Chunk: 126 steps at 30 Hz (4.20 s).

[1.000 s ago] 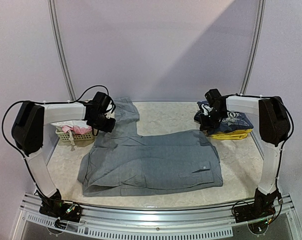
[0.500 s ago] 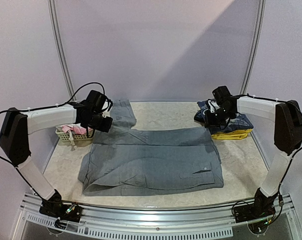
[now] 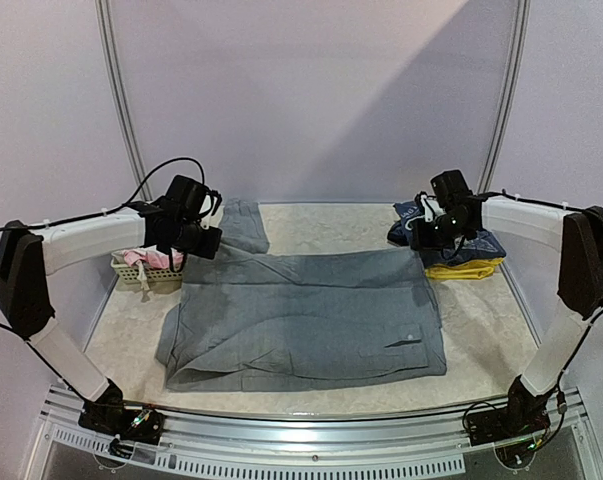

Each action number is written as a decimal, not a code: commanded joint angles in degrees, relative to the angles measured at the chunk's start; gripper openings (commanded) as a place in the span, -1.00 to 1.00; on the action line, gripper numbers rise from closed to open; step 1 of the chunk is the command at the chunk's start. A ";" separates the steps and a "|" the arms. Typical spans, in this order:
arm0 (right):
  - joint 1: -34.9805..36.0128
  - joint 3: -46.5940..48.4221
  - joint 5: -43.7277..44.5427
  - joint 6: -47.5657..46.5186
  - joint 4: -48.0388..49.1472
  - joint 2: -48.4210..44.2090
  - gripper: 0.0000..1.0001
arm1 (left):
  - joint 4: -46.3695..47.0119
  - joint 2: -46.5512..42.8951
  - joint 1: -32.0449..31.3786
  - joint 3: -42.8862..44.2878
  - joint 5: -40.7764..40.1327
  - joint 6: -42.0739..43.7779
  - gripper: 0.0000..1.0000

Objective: Fold and stack the mixed laundry pile
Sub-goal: Pick up the 1/3-folded shirt from the center of the board, then fold the 1/3-folded shirt at the center of the board.

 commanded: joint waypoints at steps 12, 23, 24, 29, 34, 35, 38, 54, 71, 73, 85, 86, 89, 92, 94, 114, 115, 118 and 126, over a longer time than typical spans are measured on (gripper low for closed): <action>-0.02 -10.27 2.41 0.99 1.89 -6.63 -1.00 | 1.17 -4.76 -2.46 -7.85 0.25 -1.84 -1.00; 0.50 -16.97 2.30 3.07 2.96 -11.77 -1.00 | 0.21 -10.08 -5.50 -14.72 -2.66 -4.78 -1.00; 0.82 -17.73 2.39 3.21 3.23 -12.08 -1.00 | 0.42 -10.59 -5.74 -15.49 -2.72 -5.02 -1.00; 1.88 -21.12 3.06 4.38 4.44 -13.75 -1.00 | 1.30 -11.82 -7.46 -18.99 -3.47 -6.65 -1.00; 2.22 -23.94 3.83 5.75 5.75 -15.11 -0.99 | 3.18 -12.01 -8.49 -21.95 -3.65 -7.77 -1.00; 2.25 -24.35 4.07 5.95 5.97 -15.31 -0.98 | 3.59 -11.79 -8.71 -22.33 -3.65 -7.89 -1.00; 2.39 -25.90 4.72 6.59 6.95 -15.43 -0.94 | 4.10 -11.05 -9.49 -23.05 -4.07 -8.58 -0.99; 4.45 -27.06 -1.07 8.75 6.88 -23.27 -0.14 | 0.46 -17.43 -16.36 -22.61 -8.88 -10.68 -0.41; 9.73 -21.63 -5.80 9.72 13.44 -7.01 -0.17 | 7.83 -6.16 -15.47 -17.42 -10.64 -8.74 -0.29; 9.74 -20.77 -4.77 9.40 12.92 -4.82 -0.17 | 8.29 -4.19 -15.09 -16.69 -10.27 -8.72 -0.30; 9.55 -17.29 3.05 7.06 8.46 2.93 -0.17 | 8.97 -3.39 -11.86 -14.60 -12.14 -8.70 -0.30; 9.59 -17.20 3.76 7.00 8.09 3.16 -0.17 | 8.94 -3.58 -11.68 -14.44 -12.38 -8.63 -0.30; 9.47 -16.92 5.49 6.94 7.61 4.10 -0.18 | 8.98 -4.15 -10.68 -13.77 -12.59 -8.37 -0.29; 9.40 -16.59 7.75 6.64 7.48 4.86 -0.19 | 8.66 -4.36 -9.43 -12.73 -12.91 -7.82 -0.27; 9.27 -16.06 8.68 6.33 7.43 5.42 -0.19 | 8.43 -4.59 -8.88 -12.10 -13.20 -7.46 -0.27; 7.84 -10.99 8.17 3.13 7.57 10.45 -0.23 | 10.75 -3.01 -4.99 -7.66 -16.30 -4.54 -0.22; 7.84 -11.19 8.05 3.04 7.66 9.97 -0.24 | 10.99 -2.62 -4.74 -7.16 -16.30 -4.40 -0.19; 7.83 -11.65 7.16 2.93 7.91 7.99 -0.24 | 12.24 -1.42 -3.68 -5.68 -15.48 -3.85 -0.10; 8.33 -12.68 4.40 3.85 7.78 1.45 -0.23 | 14.28 4.08 0.14 0.02 -11.05 -2.28 -0.06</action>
